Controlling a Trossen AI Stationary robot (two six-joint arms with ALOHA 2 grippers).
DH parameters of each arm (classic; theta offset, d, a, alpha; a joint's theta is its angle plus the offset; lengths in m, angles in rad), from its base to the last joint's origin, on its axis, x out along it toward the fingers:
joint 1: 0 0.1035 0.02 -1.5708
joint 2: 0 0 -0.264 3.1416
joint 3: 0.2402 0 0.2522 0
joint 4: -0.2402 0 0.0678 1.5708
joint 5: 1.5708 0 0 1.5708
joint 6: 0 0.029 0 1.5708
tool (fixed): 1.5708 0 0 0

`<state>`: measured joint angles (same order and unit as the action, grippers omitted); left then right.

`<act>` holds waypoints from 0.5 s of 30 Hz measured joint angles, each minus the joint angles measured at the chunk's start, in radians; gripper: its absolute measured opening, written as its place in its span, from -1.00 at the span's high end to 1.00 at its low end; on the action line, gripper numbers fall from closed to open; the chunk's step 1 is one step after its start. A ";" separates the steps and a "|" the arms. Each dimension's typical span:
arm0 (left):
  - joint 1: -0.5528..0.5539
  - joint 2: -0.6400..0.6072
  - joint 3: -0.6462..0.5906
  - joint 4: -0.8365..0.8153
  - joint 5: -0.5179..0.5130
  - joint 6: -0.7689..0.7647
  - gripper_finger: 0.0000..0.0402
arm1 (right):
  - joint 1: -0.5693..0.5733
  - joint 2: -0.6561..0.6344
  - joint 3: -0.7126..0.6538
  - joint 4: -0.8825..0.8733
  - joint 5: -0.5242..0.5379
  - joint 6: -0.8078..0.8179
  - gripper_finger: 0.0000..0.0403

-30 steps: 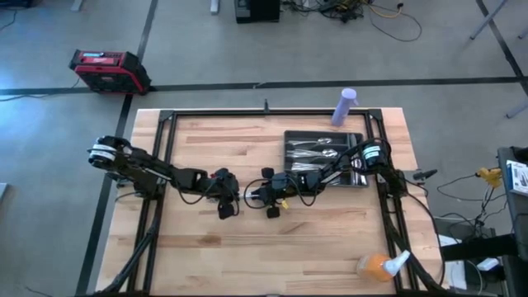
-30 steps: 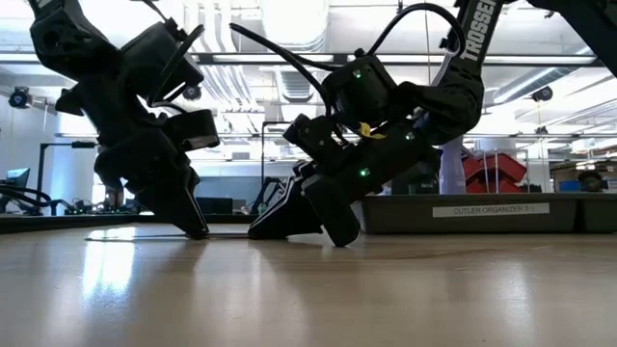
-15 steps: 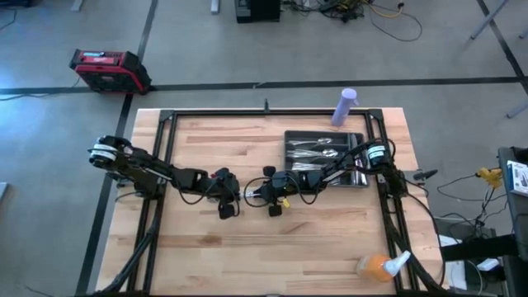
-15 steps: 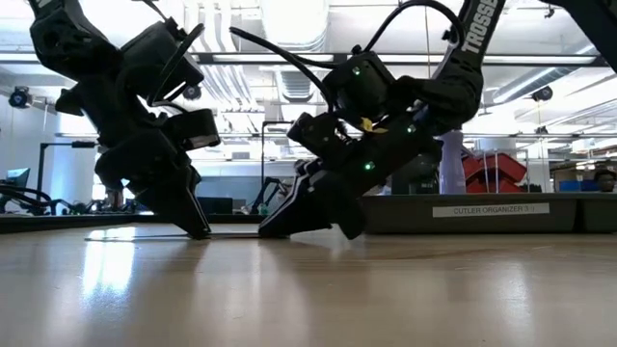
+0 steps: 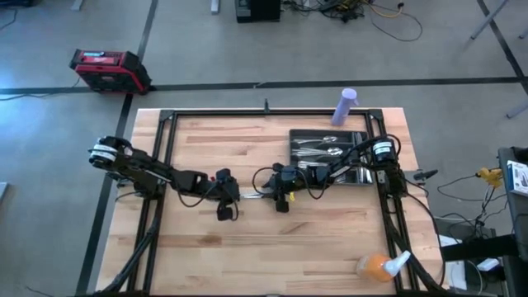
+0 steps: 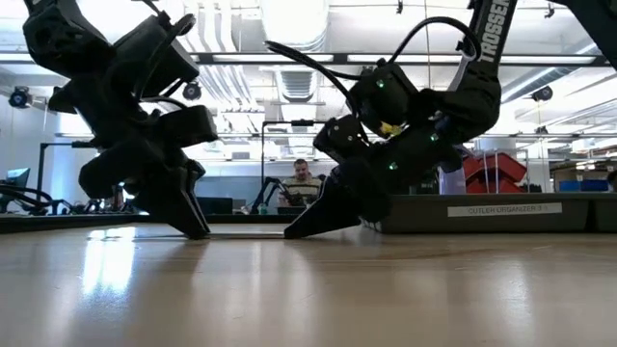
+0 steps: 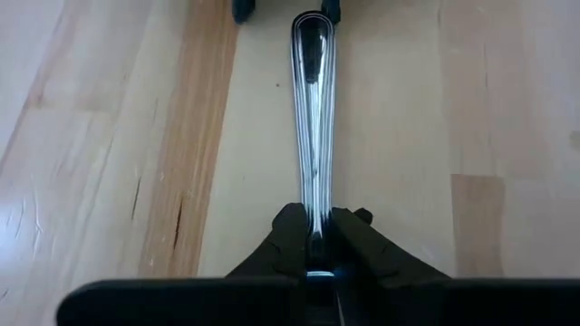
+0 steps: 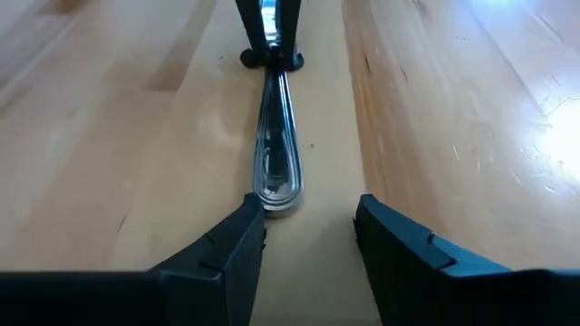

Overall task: Sort silverware
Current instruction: Put the silver knife into the gray silverware tray

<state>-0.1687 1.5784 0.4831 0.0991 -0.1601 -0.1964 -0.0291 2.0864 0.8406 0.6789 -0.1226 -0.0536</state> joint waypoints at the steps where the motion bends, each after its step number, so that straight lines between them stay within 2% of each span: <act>1: -0.002 0.000 -0.001 0.008 -0.001 0.002 0.92 | 0.007 0.006 0.000 0.010 -0.003 0.008 0.25; 9: -0.037 -0.009 0.006 0.021 0.048 0.013 0.93 | 0.051 0.026 0.003 0.078 -0.068 0.068 0.38; 15: -0.071 -0.068 0.057 -0.075 0.047 -0.011 0.92 | 0.072 0.052 0.004 0.089 -0.067 0.103 0.44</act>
<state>-0.2399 1.5106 0.5402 0.0245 -0.1130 -0.2078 0.0434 2.1379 0.8444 0.7674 -0.1895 0.0492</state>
